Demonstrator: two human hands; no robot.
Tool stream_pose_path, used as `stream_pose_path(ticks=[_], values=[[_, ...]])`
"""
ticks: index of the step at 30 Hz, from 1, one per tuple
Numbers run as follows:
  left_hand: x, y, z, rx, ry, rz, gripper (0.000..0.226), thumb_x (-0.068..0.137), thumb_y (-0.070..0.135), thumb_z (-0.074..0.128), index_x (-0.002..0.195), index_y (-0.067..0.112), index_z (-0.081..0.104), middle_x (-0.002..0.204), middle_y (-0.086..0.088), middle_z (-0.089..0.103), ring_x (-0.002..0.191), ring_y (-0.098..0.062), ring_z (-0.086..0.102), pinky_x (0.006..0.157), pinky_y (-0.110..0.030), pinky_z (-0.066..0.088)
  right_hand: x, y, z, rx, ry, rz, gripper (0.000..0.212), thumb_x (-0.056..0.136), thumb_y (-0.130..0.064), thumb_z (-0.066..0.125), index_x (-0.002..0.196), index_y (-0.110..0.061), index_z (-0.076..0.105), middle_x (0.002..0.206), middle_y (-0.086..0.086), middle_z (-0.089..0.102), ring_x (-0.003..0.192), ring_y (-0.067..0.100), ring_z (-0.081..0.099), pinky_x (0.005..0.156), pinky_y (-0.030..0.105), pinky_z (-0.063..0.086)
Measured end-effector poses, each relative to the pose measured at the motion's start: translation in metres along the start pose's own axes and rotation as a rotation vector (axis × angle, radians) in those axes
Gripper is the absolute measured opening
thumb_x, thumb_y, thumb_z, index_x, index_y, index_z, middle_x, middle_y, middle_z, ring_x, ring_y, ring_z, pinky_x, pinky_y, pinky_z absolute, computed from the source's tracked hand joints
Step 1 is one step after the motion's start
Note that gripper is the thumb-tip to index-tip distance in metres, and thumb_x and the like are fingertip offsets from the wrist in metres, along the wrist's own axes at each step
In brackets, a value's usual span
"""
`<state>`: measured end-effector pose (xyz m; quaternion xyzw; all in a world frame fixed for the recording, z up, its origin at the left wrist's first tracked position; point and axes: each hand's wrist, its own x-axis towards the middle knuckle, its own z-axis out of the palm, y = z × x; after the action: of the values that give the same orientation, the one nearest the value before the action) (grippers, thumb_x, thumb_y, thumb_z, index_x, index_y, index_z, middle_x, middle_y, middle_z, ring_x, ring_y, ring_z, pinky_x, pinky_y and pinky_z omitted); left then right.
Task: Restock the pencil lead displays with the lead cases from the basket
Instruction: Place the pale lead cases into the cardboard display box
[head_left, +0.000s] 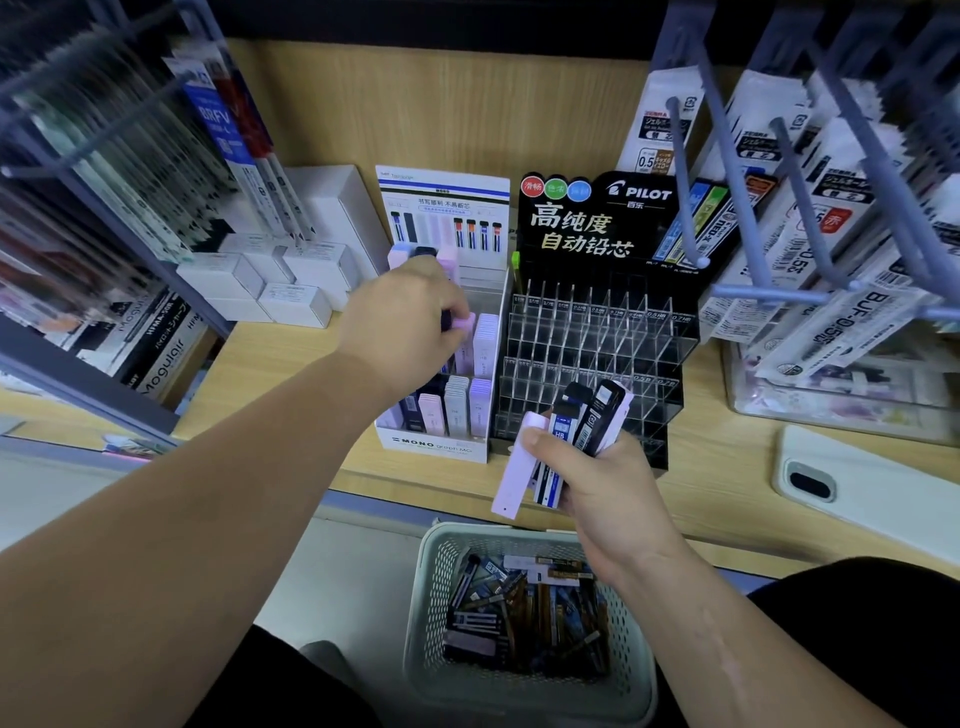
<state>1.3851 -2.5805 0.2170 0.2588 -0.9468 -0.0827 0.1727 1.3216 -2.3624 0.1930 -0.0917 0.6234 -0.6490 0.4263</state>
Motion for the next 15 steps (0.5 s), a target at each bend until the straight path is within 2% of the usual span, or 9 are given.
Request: stream_pose_path(ticks=[3, 5, 7, 9, 11, 15], values=[[-0.012, 0.010, -0.009, -0.102, 0.046, -0.075, 0.006, 0.086, 0.024, 0.073, 0.090, 0.023, 0.069, 0.082, 0.008, 0.062, 0.076, -0.017, 0.059, 0.064, -0.032, 0.048, 0.001, 0.000, -0.001, 0.000, -0.010, -0.016, 0.013, 0.087, -0.005, 0.075, 0.083, -0.018, 0.077, 0.087, -0.002, 0.077, 0.083, 0.011, 0.071, 0.084, 0.036, 0.053], [-0.032, 0.025, -0.014, -0.328, 0.022, -0.149, 0.002, 0.089, 0.024, 0.071, 0.090, 0.023, 0.070, 0.072, 0.007, 0.065, 0.063, -0.012, 0.056, 0.062, -0.030, 0.049, 0.001, -0.001, -0.002, -0.008, -0.035, -0.029, 0.012, 0.086, -0.004, 0.075, 0.088, -0.016, 0.076, 0.089, -0.001, 0.078, 0.084, 0.011, 0.072, 0.082, 0.033, 0.052], [-0.056, 0.043, -0.017, -0.678, -0.145, -0.292, 0.006, 0.092, 0.024, 0.069, 0.087, 0.025, 0.073, 0.073, 0.005, 0.069, 0.058, -0.012, 0.057, 0.060, -0.028, 0.051, 0.001, 0.000, -0.001, -0.020, -0.071, -0.045, 0.012, 0.086, -0.003, 0.076, 0.094, -0.013, 0.076, 0.094, 0.003, 0.079, 0.088, 0.015, 0.074, 0.081, 0.033, 0.054], [-0.078, 0.056, -0.017, -0.902, -0.315, -0.427, 0.012, 0.092, 0.021, 0.068, 0.086, 0.027, 0.076, 0.074, 0.003, 0.070, 0.056, -0.009, 0.056, 0.056, -0.021, 0.047, 0.000, 0.001, 0.000, -0.049, -0.106, -0.084, 0.014, 0.086, -0.003, 0.076, 0.098, -0.011, 0.077, 0.098, 0.006, 0.078, 0.093, 0.021, 0.074, 0.082, 0.034, 0.057], [-0.094, 0.060, -0.016, -1.019, -0.356, -0.483, 0.012, 0.090, 0.018, 0.072, 0.088, 0.028, 0.078, 0.072, -0.001, 0.069, 0.057, -0.011, 0.059, 0.053, -0.021, 0.045, -0.002, 0.002, 0.002, -0.064, -0.141, -0.117, 0.013, 0.086, -0.003, 0.075, 0.098, -0.008, 0.076, 0.097, 0.011, 0.078, 0.092, 0.023, 0.074, 0.080, 0.032, 0.059], [-0.108, 0.056, -0.016, -1.133, -0.332, -0.559, 0.009, 0.085, 0.012, 0.076, 0.093, 0.015, 0.077, 0.070, -0.005, 0.068, 0.060, -0.015, 0.061, 0.054, -0.026, 0.046, -0.005, 0.004, 0.003, -0.077, -0.183, -0.111, 0.008, 0.086, -0.004, 0.075, 0.094, -0.002, 0.073, 0.089, 0.010, 0.076, 0.078, 0.012, 0.071, 0.064, 0.020, 0.053]])
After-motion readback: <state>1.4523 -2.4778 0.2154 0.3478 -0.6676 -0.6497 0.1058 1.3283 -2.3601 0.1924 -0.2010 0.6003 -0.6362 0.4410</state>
